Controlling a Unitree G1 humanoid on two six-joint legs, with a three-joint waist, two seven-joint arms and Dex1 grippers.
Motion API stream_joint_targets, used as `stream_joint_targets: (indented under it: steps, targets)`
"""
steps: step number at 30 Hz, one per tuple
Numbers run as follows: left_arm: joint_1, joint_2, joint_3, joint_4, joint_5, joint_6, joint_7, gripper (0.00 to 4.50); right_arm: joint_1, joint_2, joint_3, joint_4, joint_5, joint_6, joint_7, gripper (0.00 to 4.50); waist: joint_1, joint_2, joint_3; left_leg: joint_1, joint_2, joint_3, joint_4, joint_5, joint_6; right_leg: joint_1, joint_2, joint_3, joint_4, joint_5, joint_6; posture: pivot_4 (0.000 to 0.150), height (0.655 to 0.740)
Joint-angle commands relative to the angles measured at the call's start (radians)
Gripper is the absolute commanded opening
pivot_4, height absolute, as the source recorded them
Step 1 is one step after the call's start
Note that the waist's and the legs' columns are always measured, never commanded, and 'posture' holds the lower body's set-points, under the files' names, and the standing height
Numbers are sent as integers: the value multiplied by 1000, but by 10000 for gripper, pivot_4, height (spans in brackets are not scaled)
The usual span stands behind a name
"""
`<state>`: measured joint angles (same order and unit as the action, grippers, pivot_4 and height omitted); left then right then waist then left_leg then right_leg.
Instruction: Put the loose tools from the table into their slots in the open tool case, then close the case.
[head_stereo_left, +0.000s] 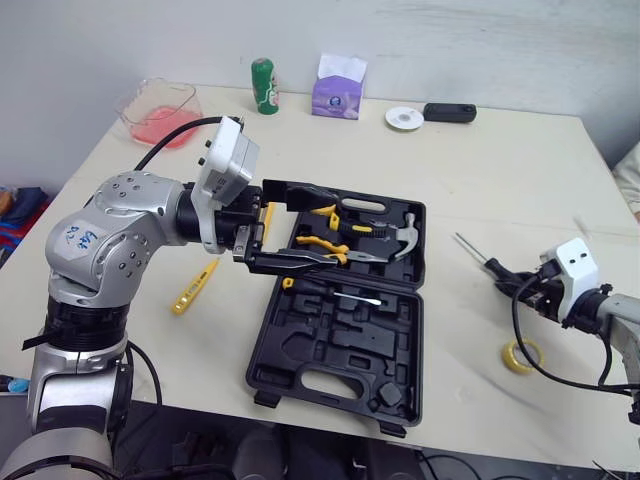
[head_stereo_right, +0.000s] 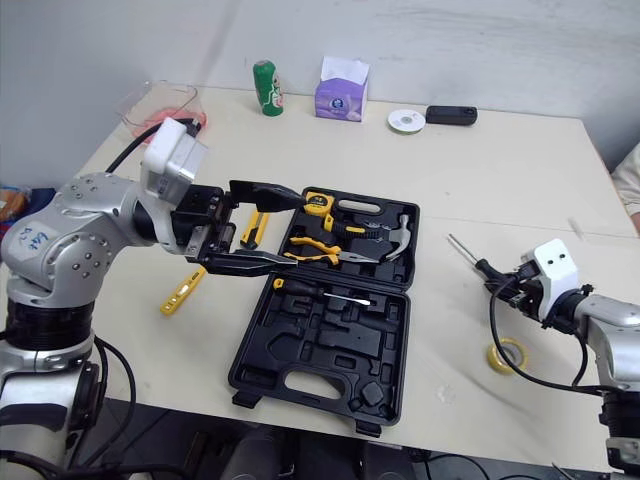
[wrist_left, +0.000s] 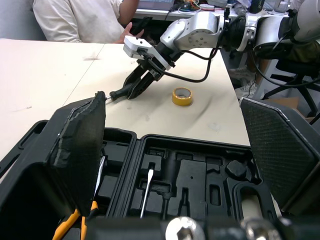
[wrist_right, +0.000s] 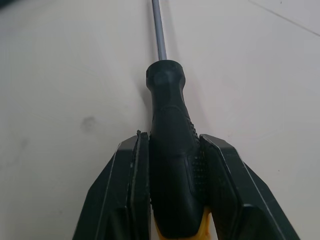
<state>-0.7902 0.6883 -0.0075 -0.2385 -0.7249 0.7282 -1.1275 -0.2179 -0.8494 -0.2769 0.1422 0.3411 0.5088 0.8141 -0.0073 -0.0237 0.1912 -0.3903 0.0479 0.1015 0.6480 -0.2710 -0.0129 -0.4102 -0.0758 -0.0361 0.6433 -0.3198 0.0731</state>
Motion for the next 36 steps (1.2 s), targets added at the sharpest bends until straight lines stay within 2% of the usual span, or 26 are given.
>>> stream_joint_targets:
  steps: [1, 9, 15, 17, 18, 20, 21, 36]
  targets:
    - [39, 52, 5, -12, 35, -32, -31, 45000, -7, -11, -81, -178, 108, 82, 10, 10944, -3, 0, 0, 0, 0, 0, 0, 0, 0, 0, 0, 0, 0, 0, 0, 1500, 7244]
    - [230, 228, 3, 18, 158, -165, -163, 45000, -53, -14, 43, -589, 296, 293, 39, 10944, -20, 0, 0, 1, 1, -2, -1, -1, -1, 0, 0, 7, 1, -1, -2, 1500, 7244]
    - [288, 274, -9, 23, 208, -216, -200, 45000, -122, 32, 175, -719, 365, 392, -2, 10944, -18, 0, 0, -1, 1, -3, -1, -6, 7, 0, -2, 7, 0, -1, -2, 1500, 7244]
    - [312, 276, -30, 7, 234, -246, -208, 45000, -108, 24, 260, -777, 348, 377, 29, 10944, -10, -2, -1, -2, 0, -3, 0, -7, 8, -1, -2, 6, -1, -1, -2, 1500, 7244]
    - [316, 271, -37, 2, 241, -254, -209, 45000, -100, 19, 293, -791, 328, 363, 36, 10944, -6, -3, -2, -1, 6, 13, 3, -9, 4, -10, 1, 19, 3, -1, -3, 1500, 7244]
    - [308, 257, -50, 3, 251, -264, -208, 45000, -94, 7, 339, -778, 277, 332, 37, 10944, -1, -5, -2, 0, 9, 30, 4, -12, 2, -20, 8, 37, 8, -1, -3, 1500, 7244]
    - [302, 249, -57, 7, 255, -269, -207, 45000, -95, -1, 356, -763, 254, 320, 39, 10944, -5, -5, -2, -1, 9, 30, 4, -13, 3, -19, 9, 39, 8, -1, -2, 1500, 7244]
    - [292, 192, -100, 23, 294, -320, -211, 45000, -173, 8, 550, -656, 82, 285, 58, 10944, -23, -6, -2, -1, 15, 30, 12, -15, 3, -18, 16, 40, 10, 0, -1, 1500, 7244]
